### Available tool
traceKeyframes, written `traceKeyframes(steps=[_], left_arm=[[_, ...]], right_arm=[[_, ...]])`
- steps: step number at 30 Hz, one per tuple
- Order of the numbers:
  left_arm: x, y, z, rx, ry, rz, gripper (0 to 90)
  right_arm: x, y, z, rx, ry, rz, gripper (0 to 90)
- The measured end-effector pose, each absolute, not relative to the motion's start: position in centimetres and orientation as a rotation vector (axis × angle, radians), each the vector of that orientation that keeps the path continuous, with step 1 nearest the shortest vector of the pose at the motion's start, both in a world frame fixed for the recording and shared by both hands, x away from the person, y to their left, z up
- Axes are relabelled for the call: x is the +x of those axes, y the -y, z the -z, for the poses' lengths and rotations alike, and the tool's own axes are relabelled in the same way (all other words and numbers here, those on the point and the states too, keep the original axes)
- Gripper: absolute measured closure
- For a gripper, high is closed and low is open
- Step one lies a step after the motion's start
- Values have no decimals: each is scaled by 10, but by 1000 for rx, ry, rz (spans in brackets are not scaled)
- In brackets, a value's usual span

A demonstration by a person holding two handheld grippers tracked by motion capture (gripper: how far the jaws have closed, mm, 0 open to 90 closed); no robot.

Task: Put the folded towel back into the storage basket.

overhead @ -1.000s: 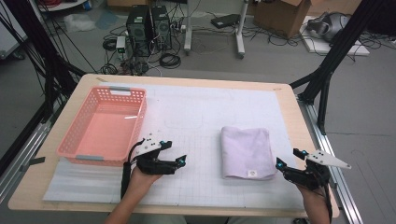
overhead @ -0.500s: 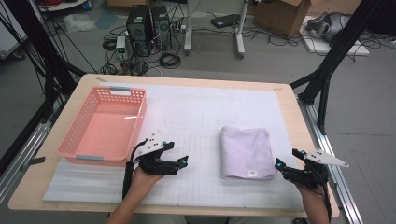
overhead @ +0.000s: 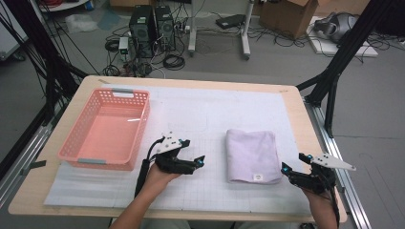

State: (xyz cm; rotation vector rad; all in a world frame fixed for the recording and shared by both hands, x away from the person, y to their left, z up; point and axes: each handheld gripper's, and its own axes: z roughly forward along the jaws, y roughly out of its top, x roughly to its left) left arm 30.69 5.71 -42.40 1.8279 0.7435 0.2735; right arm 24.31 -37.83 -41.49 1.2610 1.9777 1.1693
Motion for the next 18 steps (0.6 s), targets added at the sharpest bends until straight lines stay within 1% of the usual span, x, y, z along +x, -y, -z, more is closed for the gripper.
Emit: traceKeyframes(steps=[1, 5, 13, 18], left_arm=[[307, -57, 424, 1828, -744, -274, 176], [321, -37, 421, 1820, -764, -196, 175], [336, -3, 420, 1854, -762, -148, 187], [346, 23, 427, 1891, -790, -101, 188]], right_arm=[[243, 379, 415, 1262, -1980, -1167, 206], [243, 379, 415, 1262, -1984, -1161, 206], [244, 379, 416, 1270, -1985, -1159, 206], [245, 378, 417, 1263, -1998, -1149, 206]])
